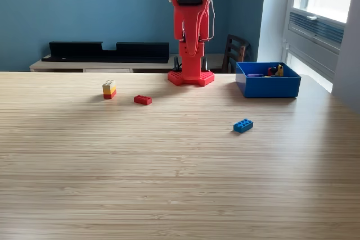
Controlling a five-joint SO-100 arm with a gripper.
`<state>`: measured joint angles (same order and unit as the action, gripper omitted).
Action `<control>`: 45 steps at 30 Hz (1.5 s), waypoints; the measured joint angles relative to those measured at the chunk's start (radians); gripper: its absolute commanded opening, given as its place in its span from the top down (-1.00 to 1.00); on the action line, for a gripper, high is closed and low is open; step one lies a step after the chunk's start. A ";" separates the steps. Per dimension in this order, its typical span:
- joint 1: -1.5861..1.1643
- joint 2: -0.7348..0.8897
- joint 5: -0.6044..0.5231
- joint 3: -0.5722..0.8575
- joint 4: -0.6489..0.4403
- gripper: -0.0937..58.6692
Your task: Grasp a lego block and put it in the bin.
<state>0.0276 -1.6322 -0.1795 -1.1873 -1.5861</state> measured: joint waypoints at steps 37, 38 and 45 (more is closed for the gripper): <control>-0.075 0.000 0.334 -0.327 0.221 0.78; -0.089 0.000 0.359 -0.342 0.236 0.71; -0.170 0.000 0.459 -0.385 0.325 0.28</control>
<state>-0.1427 -1.6322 0.2792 -1.5723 -1.2609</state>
